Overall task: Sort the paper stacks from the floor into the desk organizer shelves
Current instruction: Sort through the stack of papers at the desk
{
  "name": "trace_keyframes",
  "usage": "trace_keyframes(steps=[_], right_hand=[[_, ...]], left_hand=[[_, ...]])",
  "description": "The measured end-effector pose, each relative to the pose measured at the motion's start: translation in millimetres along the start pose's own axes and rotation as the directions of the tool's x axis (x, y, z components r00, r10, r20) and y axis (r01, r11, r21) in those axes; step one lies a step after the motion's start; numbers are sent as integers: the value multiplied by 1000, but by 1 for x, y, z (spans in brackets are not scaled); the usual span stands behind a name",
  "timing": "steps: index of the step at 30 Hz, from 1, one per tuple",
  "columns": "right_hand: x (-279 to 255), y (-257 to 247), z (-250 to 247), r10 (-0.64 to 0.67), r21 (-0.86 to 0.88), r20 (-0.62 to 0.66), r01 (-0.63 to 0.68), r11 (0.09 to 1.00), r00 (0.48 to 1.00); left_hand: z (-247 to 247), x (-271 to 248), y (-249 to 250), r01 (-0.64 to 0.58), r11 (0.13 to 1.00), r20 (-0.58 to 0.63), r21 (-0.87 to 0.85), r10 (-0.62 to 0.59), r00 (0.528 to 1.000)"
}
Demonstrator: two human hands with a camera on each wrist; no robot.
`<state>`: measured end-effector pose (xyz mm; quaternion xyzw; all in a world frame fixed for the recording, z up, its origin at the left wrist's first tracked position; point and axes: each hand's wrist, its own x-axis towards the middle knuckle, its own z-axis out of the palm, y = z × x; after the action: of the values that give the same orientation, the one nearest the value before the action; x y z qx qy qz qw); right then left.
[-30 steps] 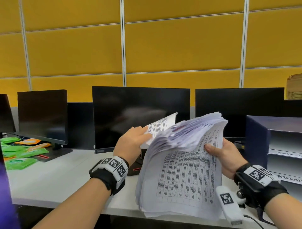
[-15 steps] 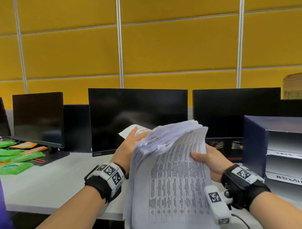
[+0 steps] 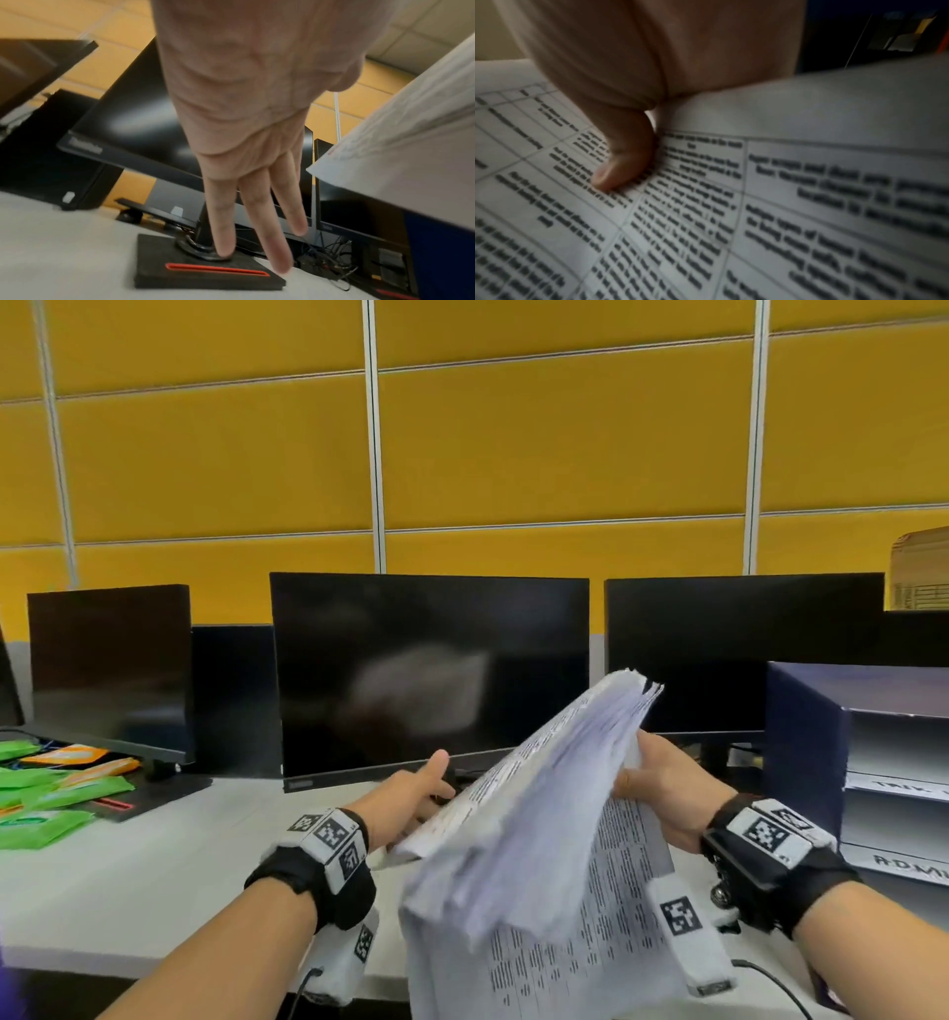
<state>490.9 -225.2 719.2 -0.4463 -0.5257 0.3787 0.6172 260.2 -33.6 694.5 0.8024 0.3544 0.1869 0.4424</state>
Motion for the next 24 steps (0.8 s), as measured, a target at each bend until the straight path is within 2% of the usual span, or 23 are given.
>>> trace_keyframes(steps=[2,4,7,9,11,13,15,18,20,22,24], right_hand=[[-3,-4,8,-1,-121,4,1,993,1000],[-5,-7,14,-18,-207,-67,4,978,998],[-12,-13,24,-25,-220,-119,-2,976,993],[-9,-10,16,-10,-241,-92,-12,970,996],[-11,-12,12,10,-208,-41,-19,978,999],[-10,-8,0,32,-147,-74,-43,988,997],[-9,-4,-10,21,-140,-191,-48,989,981],[-7,0,-20,-16,-145,-369,-40,989,929],[-4,1,-23,-39,-155,-486,-42,987,873],[-2,0,-21,-86,-222,-602,-63,973,794],[-1,-3,-19,-133,-296,-682,-105,949,719]], left_hand=[[8,21,-15,88,990,112,-109,-76,991],[22,-2,12,157,981,195,-117,-133,972],[36,-22,42,3,986,170,-169,26,985],[40,-24,54,-92,978,119,-185,115,986],[34,-18,51,-203,936,-40,-287,200,979],[20,-13,50,-326,873,-285,-364,229,931],[4,-13,49,-418,856,-493,-304,234,838],[-22,-12,37,-459,866,-707,-200,196,679],[-33,-18,30,-479,859,-791,-181,163,590],[-40,-25,23,-483,853,-811,-198,135,569],[-44,-31,13,-466,863,-801,-194,135,583]])
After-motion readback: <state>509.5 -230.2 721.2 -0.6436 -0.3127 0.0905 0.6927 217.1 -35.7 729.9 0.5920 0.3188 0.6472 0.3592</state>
